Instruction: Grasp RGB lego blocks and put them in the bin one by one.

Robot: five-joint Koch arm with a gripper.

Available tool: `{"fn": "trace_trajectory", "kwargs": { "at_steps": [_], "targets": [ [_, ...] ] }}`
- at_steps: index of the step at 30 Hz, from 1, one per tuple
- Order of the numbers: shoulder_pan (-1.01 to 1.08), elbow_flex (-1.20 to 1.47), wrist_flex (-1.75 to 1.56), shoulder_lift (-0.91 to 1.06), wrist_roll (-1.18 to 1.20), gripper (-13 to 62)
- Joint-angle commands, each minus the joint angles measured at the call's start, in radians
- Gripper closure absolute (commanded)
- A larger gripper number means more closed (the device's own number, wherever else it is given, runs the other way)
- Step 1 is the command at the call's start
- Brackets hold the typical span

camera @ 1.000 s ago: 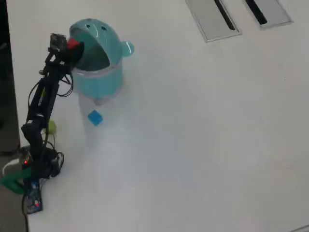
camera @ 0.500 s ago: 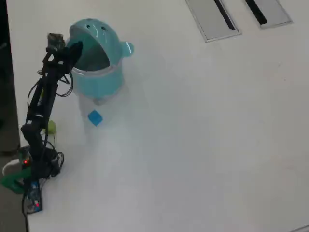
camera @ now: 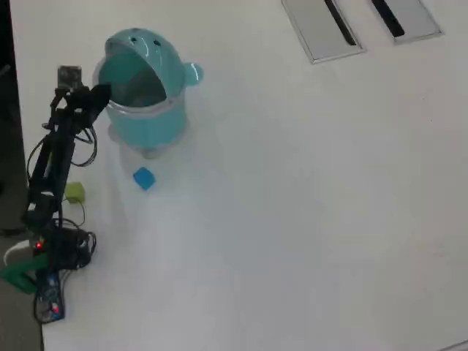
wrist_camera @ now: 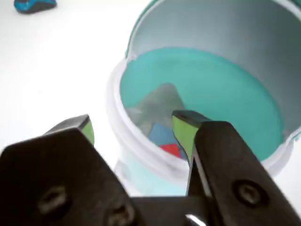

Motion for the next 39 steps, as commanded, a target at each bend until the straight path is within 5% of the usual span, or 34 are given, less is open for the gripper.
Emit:
{"fn": "trace_trajectory", "kwargs": {
  "at_steps": [1,25,39],
  "targets": [
    [-0.02,-0.003,0.017,0.094,-0.015,18.5],
    [-0.176,0.831,0.084,0.591,-0.026,17.8],
    [-0.25,1.002,0.114,0.618,-0.018,17.8]
  ]
}}
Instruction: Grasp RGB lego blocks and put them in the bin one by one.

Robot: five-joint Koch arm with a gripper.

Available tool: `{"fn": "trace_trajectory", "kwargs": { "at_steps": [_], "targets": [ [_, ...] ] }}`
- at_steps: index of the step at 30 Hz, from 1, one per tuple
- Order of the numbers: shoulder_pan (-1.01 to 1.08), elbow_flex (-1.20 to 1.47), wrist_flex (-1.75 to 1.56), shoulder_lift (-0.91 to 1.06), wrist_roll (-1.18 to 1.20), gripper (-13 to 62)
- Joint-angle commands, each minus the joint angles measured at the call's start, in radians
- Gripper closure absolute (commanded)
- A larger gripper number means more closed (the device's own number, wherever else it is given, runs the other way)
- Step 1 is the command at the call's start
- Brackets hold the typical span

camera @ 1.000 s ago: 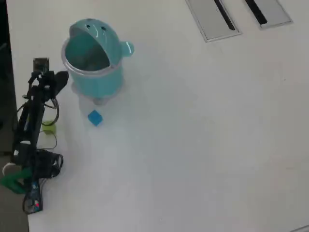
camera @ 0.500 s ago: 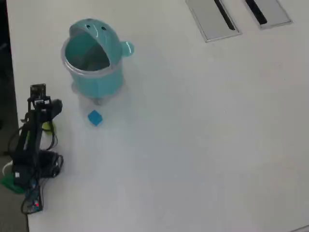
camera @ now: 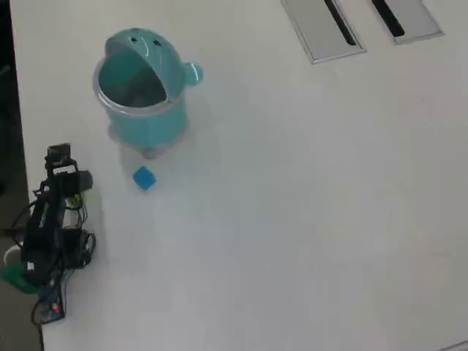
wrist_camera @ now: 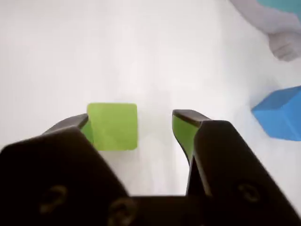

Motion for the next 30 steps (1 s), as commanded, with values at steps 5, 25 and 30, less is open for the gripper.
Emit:
{"fn": "trace_trajectory", "kwargs": {
  "at_steps": [5,25,30],
  "targets": [
    [-0.029,0.0,-0.002,0.072,0.014,17.8],
    [-0.087,0.144,-0.135,0.037,0.08,18.2],
    [-0.1,0.135,-0.184,-0.023,0.103,18.2]
  ]
}}
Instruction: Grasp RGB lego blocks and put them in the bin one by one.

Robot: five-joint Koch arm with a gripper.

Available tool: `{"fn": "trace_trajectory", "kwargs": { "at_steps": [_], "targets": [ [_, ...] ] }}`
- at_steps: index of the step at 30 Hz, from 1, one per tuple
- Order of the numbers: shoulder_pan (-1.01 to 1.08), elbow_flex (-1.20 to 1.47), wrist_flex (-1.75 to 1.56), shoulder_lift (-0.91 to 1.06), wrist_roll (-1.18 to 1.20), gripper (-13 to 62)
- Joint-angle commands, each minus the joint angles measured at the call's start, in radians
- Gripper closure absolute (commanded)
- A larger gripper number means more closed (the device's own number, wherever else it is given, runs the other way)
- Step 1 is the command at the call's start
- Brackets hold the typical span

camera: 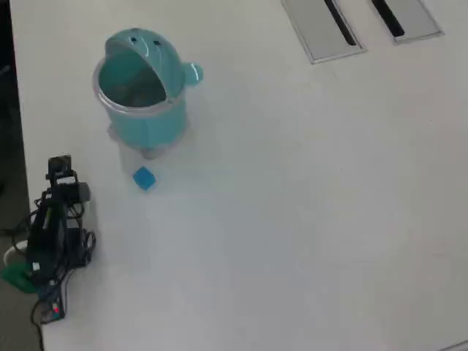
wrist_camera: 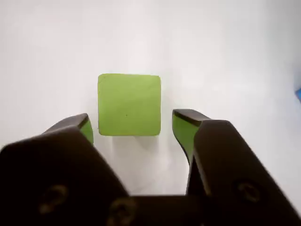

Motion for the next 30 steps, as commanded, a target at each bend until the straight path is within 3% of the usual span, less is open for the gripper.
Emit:
{"fn": "trace_trajectory", "kwargs": {
  "at_steps": [1,10,16,21,30],
  "targets": [
    [-0.014,-0.028,-0.077,-0.023,0.012,18.3],
    [-0.04,-0.04,-0.187,-0.156,0.061,20.7],
    [-0.041,-0.067,-0.196,-0.201,0.078,25.9],
    [-0.038,-0.092,-0.187,-0.183,0.092,34.7],
    [-0.017,-0.298,-0.14,-0.14,0.101,35.3]
  ]
}}
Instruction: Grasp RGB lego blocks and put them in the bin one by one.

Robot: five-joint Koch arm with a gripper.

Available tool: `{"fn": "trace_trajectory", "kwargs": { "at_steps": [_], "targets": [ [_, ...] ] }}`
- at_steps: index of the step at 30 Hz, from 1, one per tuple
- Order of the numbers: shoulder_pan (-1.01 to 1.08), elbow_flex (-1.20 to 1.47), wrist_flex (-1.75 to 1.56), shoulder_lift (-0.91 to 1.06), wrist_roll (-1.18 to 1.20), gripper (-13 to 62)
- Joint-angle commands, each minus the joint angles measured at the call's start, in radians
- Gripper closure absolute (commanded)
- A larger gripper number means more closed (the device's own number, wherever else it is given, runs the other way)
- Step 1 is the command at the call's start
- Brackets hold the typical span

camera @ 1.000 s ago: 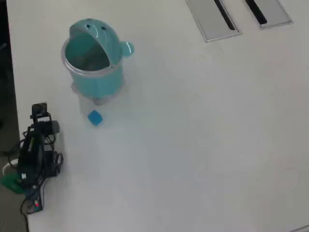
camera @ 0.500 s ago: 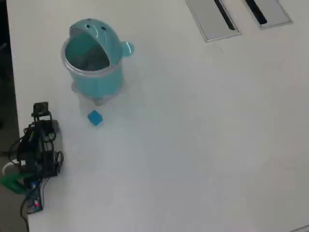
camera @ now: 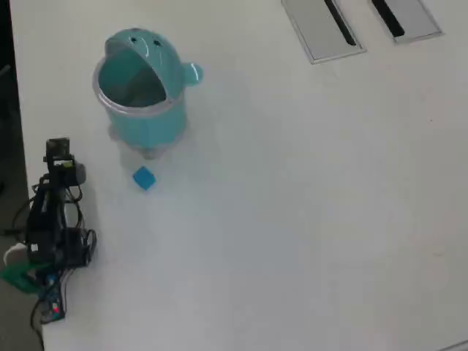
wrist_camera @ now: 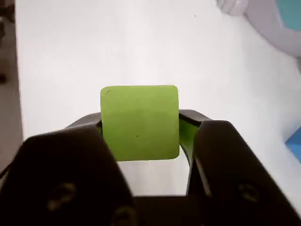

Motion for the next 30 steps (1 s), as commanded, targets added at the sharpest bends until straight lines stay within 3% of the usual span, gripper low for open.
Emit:
{"fn": "trace_trajectory", "kwargs": {
  "at_steps": [1,14,30],
  "targets": [
    [0.002,-0.109,-0.002,0.031,0.006,35.3],
    [0.123,-0.442,-0.043,0.037,0.067,35.3],
    [0.318,-1.16,-0.086,-0.393,0.037,37.0]
  ]
}}
